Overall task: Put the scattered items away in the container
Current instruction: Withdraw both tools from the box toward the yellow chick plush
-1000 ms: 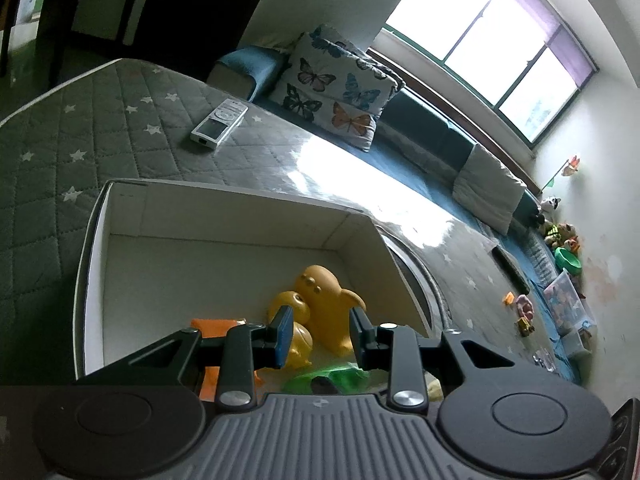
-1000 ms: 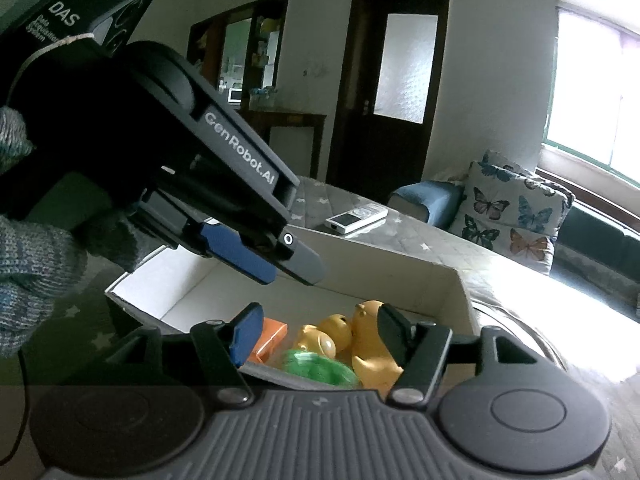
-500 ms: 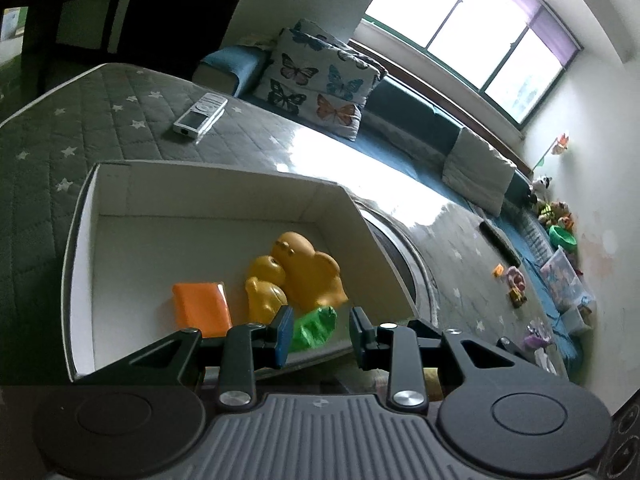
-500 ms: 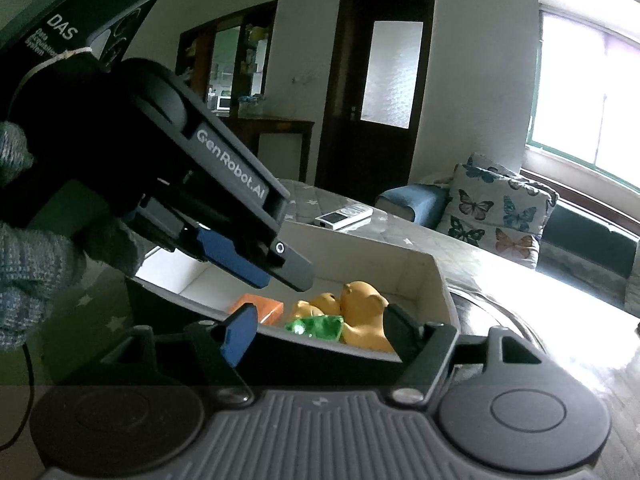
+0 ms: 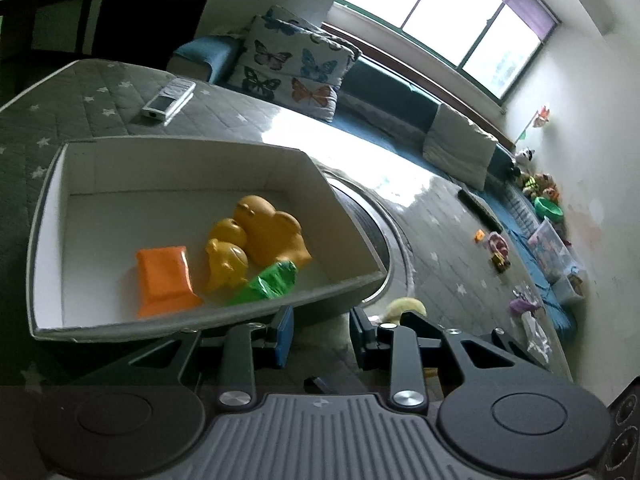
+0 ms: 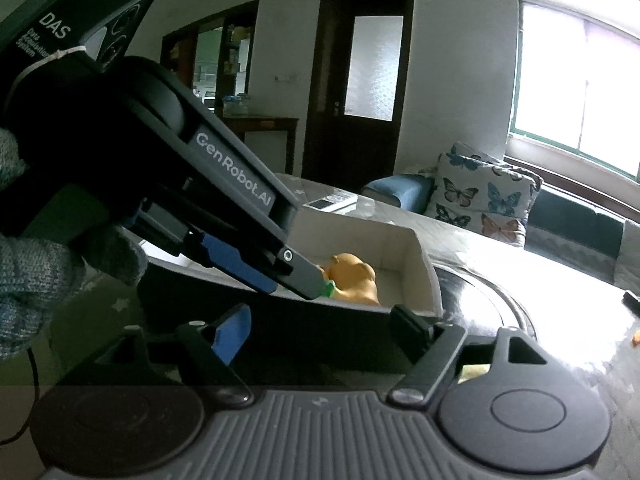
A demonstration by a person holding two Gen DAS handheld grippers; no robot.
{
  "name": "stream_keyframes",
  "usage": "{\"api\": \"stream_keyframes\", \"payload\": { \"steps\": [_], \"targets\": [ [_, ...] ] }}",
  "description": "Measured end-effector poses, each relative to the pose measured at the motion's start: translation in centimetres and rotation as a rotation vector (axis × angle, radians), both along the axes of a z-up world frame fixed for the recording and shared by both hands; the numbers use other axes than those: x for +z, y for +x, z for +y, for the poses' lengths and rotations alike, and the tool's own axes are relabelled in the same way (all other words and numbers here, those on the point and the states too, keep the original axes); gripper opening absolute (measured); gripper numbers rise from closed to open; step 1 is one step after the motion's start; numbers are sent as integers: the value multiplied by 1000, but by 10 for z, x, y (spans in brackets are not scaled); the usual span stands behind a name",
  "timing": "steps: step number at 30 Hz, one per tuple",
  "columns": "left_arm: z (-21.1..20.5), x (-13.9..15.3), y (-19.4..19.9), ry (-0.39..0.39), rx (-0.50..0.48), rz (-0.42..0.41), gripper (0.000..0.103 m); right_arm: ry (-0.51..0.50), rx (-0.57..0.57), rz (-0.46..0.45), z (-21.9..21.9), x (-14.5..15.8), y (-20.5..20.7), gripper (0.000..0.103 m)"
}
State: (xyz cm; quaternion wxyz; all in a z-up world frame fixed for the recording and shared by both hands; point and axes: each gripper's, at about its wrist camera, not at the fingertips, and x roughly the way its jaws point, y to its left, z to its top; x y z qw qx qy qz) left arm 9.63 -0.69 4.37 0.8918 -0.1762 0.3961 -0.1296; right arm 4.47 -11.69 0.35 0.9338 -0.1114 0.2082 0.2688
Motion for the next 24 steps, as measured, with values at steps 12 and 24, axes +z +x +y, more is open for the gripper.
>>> {"api": "stream_keyframes", "payload": {
  "steps": [12, 24],
  "targets": [
    [-24, -14, -3, 8, -65, 41, 34, -2, -86, 26, -26, -10, -18, 85],
    [-51, -26, 7, 9, -124, 82, 34, 2, -205, 53, -62, -20, -12, 86]
  ]
}}
